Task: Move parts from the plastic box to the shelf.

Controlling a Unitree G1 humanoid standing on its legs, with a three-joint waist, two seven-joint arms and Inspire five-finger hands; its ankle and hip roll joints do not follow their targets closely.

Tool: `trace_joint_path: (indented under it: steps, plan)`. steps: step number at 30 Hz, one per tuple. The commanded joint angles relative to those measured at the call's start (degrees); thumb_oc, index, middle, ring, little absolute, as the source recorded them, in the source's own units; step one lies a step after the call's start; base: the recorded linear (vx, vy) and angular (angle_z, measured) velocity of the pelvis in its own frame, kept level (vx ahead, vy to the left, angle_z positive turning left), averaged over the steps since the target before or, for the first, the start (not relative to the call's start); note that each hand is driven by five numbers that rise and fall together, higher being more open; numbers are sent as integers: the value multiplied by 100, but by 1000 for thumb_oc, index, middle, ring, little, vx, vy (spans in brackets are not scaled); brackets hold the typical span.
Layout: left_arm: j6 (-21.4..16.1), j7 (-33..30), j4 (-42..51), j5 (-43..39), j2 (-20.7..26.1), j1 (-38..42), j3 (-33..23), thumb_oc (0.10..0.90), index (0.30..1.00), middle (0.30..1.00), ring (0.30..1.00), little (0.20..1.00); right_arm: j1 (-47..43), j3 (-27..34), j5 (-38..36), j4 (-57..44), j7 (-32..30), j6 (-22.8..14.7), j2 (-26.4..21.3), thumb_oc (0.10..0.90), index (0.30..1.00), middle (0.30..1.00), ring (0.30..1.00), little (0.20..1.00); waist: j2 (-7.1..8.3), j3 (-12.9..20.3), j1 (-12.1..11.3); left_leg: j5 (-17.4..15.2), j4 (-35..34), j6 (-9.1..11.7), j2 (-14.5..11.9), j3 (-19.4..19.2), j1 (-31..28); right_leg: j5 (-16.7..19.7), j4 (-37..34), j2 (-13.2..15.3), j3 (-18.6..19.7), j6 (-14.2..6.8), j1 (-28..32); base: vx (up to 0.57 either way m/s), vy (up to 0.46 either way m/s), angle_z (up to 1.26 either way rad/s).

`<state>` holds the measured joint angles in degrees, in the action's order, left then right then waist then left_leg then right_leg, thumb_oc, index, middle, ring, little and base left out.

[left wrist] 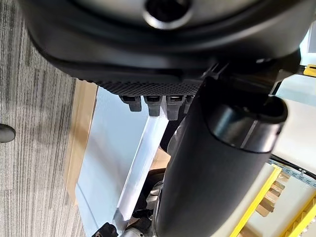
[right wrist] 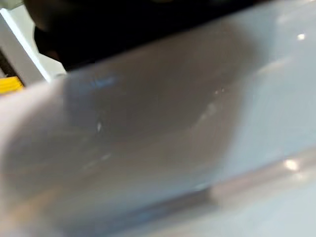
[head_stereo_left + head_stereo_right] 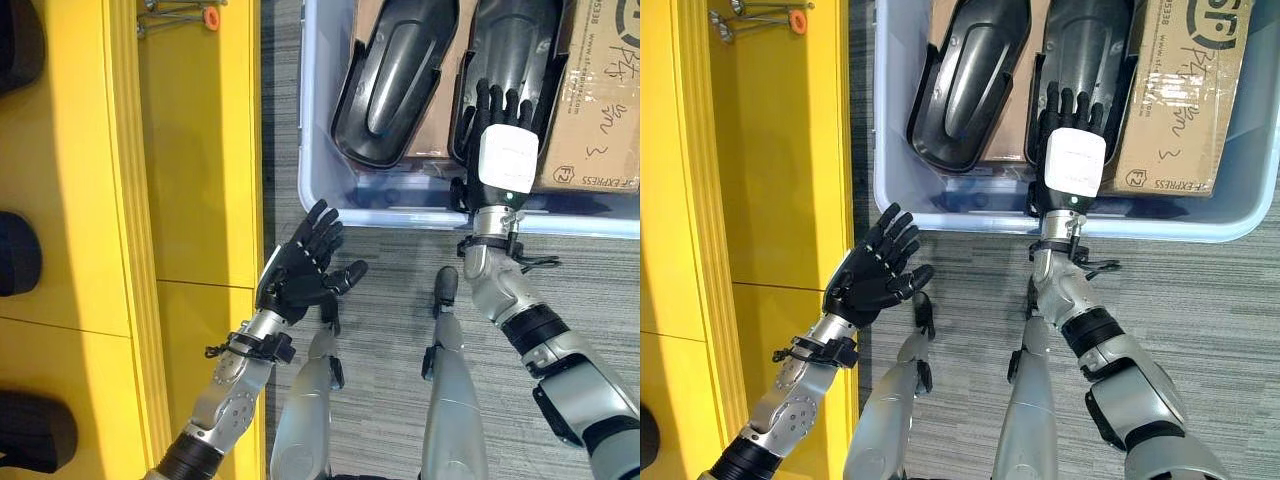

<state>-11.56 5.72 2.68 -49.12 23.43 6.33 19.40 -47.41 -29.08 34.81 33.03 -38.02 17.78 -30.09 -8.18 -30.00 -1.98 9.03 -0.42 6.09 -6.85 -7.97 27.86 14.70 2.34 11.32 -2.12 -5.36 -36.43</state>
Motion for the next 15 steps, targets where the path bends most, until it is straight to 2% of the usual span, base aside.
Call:
trace_joint_path:
  steps: [1,10,15]
  plan:
    - [-240,302,455,46,6,199,-91,900,1000,1000,1000,1000,196,-174,-53,429,123,37,-388,900,1000,1000,1000,1000,-257,21,-4,-25,136,-164,-40,-51,255,-1084,693,86,-548,153,61,-4,-33,0]
    - [-164,319,496,71,43,213,-134,900,1000,1000,1000,1000,50,-231,-96,640,266,20,-403,900,1000,1000,1000,1000,-241,21,-59,-39,165,-177,-42,-18,313,-1108,724,83,-592,159,31,0,-4,0]
    - [-143,329,490,97,39,236,-130,900,1000,1000,1000,1000,28,-244,-416,848,199,37,-341,900,1000,1000,1000,1000,-236,21,-91,-42,169,-181,-36,-1,334,-1112,726,87,-622,158,32,0,0,0]
